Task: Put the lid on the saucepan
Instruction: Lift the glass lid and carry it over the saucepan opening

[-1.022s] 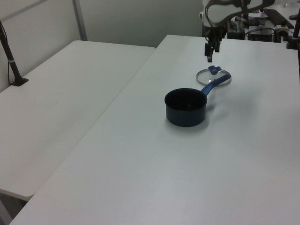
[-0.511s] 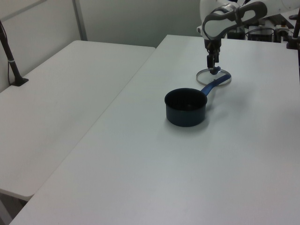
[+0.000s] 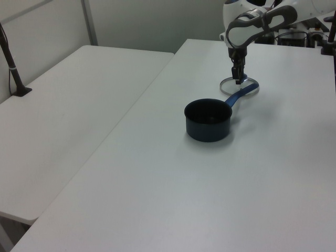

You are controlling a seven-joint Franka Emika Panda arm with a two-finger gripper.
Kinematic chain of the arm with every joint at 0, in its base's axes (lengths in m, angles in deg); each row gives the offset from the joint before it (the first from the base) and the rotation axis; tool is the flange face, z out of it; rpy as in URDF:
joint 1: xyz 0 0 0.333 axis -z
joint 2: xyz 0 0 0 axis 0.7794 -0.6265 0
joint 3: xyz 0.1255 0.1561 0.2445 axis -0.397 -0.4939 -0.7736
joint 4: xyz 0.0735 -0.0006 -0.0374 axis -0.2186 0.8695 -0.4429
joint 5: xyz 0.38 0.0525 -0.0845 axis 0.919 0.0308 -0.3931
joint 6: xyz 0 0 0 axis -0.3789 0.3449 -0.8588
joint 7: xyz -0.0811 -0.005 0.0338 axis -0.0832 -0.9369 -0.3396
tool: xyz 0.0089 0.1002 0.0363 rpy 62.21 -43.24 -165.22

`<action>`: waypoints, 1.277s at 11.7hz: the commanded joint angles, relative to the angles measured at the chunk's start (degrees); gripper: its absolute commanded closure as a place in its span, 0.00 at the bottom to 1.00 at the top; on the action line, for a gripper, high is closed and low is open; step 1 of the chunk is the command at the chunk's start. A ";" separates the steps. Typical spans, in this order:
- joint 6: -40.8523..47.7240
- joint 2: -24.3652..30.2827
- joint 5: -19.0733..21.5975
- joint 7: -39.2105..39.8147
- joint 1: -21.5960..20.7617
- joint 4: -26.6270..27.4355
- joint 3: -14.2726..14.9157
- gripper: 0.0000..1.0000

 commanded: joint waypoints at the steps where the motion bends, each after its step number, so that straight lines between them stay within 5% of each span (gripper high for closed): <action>1: 3.13 2.81 1.98 1.02 -0.82 -0.86 0.66 0.57; 3: 6.65 4.75 3.90 0.93 -2.13 -3.23 1.71 0.58; 8: 14.48 4.93 8.48 -5.55 -21.00 -10.00 12.86 0.58; 12: 15.20 3.53 9.28 -12.68 -30.77 -11.77 12.00 0.57; 15: 14.84 1.86 9.02 -13.83 -34.39 -11.68 11.65 0.54</action>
